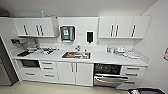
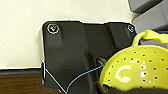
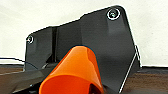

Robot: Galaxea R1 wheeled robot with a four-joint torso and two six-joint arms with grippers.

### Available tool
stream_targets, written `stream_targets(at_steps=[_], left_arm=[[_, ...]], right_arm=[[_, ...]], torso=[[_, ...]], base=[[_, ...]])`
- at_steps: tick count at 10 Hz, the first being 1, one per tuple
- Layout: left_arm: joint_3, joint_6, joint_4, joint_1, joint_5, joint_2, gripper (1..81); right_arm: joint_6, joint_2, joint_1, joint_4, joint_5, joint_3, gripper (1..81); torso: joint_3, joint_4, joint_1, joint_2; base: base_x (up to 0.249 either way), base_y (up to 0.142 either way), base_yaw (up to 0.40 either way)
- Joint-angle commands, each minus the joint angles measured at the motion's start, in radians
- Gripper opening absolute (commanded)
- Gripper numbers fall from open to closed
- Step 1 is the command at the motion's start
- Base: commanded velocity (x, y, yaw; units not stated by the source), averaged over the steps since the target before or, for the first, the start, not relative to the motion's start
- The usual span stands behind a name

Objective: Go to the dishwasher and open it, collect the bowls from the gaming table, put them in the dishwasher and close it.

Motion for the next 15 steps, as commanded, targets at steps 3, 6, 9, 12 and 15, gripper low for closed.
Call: stream_targets(at_steps=[3,6,9,12,15], left_arm=[[0.003,0.001,0.003,-0.043,0.028,-0.017,1.0],[0.003,-0.001,0.008,-0.043,0.028,-0.012,1.0],[0.003,-0.001,0.008,-0.04,0.028,-0.012,1.0],[0.003,-0.001,0.008,-0.043,0.03,-0.012,1.0],[0.004,0.001,0.006,-0.043,0.03,-0.012,1.0]], right_arm=[[-0.003,-0.007,0.053,-0.005,-0.031,0.001,1.0],[-0.003,-0.007,0.055,-0.003,-0.031,-0.001,1.0],[-0.003,-0.004,0.056,-0.003,-0.031,0.001,1.0],[-0.003,-0.005,0.055,-0.003,-0.031,-0.001,1.0],[-0.003,-0.005,0.056,-0.003,-0.031,-0.001,1.0]], torso=[[0.0,0.0,0.0,0.0],[0.0,0.0,0.0,0.0],[0.0,0.0,0.0,0.0],[0.0,0.0,0.0,0.0],[0.0,0.0,-0.001,0.0]], base=[[0.143,0.0,0.0],[0.143,0.0,0.0],[0.143,0.0,0.0],[0.143,0.0,0.0],[0.143,-0.068,0.0]])
